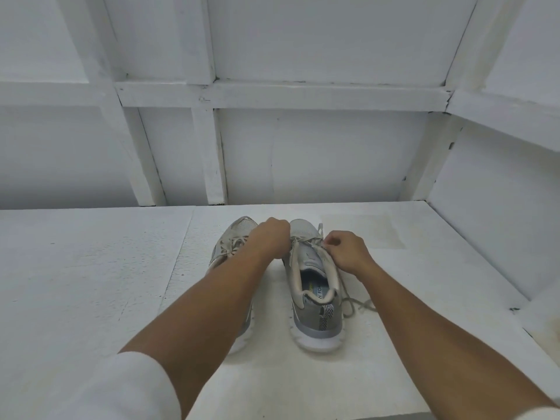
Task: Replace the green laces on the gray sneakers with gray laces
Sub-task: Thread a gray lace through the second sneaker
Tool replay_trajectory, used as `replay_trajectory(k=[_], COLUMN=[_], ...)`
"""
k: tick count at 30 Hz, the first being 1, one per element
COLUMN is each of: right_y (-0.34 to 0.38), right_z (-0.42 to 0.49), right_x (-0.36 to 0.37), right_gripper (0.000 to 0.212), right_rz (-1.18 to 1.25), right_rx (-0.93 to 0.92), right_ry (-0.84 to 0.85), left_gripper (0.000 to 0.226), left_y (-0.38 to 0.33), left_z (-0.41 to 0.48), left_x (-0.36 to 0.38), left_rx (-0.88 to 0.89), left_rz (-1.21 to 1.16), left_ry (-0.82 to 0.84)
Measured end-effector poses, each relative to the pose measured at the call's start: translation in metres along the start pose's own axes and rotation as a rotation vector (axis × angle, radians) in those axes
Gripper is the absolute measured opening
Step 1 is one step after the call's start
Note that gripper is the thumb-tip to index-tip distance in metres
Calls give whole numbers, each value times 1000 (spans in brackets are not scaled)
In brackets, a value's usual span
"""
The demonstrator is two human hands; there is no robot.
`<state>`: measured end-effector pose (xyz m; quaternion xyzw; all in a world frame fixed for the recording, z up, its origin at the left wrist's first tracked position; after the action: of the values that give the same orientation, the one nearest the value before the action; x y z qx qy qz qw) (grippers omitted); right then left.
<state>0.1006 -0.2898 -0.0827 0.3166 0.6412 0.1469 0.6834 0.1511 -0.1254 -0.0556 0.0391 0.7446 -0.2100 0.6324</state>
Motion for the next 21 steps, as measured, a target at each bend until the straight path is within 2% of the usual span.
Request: replay_trajectory(k=[3, 6, 11, 13, 15, 17, 19, 21], right_y=[-5, -9, -18, -25, -31, -29, -23, -13], right_z=[1, 0, -3, 2, 7, 12, 18, 20], right_x=[-5, -17, -16, -12, -11, -14, -17, -14], right_gripper=[9, 9, 37, 39, 36, 28, 26, 26], right_rz=[-147, -398, -943, -1072, -1065, -953, -741, -451], right_rx=[-21, -12, 76, 112, 167, 174, 106, 16], right_ry=[77, 255, 652, 742, 701, 511, 276, 151], left_gripper=[23, 22, 23, 24, 26, 27, 27, 27], left_y=[2, 1, -1, -1, -2, -3, -4, -4], left_z=[0, 0, -2, -3, -4, -5, -5, -6], left_x=[-2, -1, -3, -3, -2, -1, -1, 0], left_rx=[-28, -31, -45, -47, -53, -63, -63, -62], left_rz=[-19, -23, -40, -40, -41, -41, -39, -32], left_ry=[-27, -34, -35, -41, -49, -55, -59, -58])
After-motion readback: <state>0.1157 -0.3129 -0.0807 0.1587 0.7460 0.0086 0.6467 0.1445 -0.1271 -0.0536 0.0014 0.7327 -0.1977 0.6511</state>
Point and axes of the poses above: each hand's wrist, its own z-axis towards the middle knuckle, its own x-axis out of the palm, y = z × x, the point moved 4 cm from there along z, towards the middle knuckle, and after that the axes turned 8 degrees about -z, right-handed, at the moved point
